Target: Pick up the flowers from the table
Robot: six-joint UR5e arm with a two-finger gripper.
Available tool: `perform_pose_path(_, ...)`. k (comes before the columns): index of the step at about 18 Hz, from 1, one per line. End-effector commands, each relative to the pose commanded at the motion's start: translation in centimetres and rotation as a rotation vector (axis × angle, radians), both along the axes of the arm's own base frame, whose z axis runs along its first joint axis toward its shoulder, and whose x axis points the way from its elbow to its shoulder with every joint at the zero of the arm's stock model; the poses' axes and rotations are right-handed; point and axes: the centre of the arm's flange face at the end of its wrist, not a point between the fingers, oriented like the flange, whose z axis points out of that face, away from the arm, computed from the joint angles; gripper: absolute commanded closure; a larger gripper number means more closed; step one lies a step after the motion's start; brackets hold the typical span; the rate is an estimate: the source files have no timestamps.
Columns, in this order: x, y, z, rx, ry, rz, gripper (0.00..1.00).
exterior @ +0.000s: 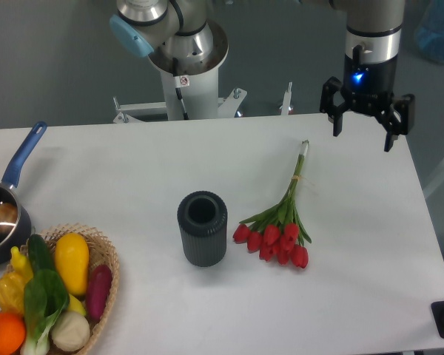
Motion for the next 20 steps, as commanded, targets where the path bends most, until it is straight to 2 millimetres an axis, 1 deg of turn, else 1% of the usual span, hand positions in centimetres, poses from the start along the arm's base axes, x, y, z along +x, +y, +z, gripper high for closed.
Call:
perform_pose_path(2,0.0,0.1,0.1,0.000,0.003,0.000,0.00)
perform_pose_path(3,-0.1,0.2,0.5,0.004,0.008,0.001,0.00)
perform_pose_path(6,0.2,0.3,-0.4,0.000,-0.010,0.004,0.00)
perform_pose_path(9,-0.1,0.0,-1.7,-0.006,-0.034,0.009,0.00)
perform_pose_path(12,0.0,-0.2,-3.4,-0.014,-0.065,0.014,0.00)
perform_pose_path(14,-0.1,-0.4,-5.1,-0.024,-0.095,0.015,0.00)
perform_pose_path(16,0.1,-0.6,-6.2,-0.032,-0.117,0.020,0.00)
perform_pose_path(18,0.2,-0.6,-8.8,-0.047,-0.164,0.019,0.00)
perform_pose_path(20,-0.3,-0.7,-10.1,-0.056,-0.188,0.023,0.00)
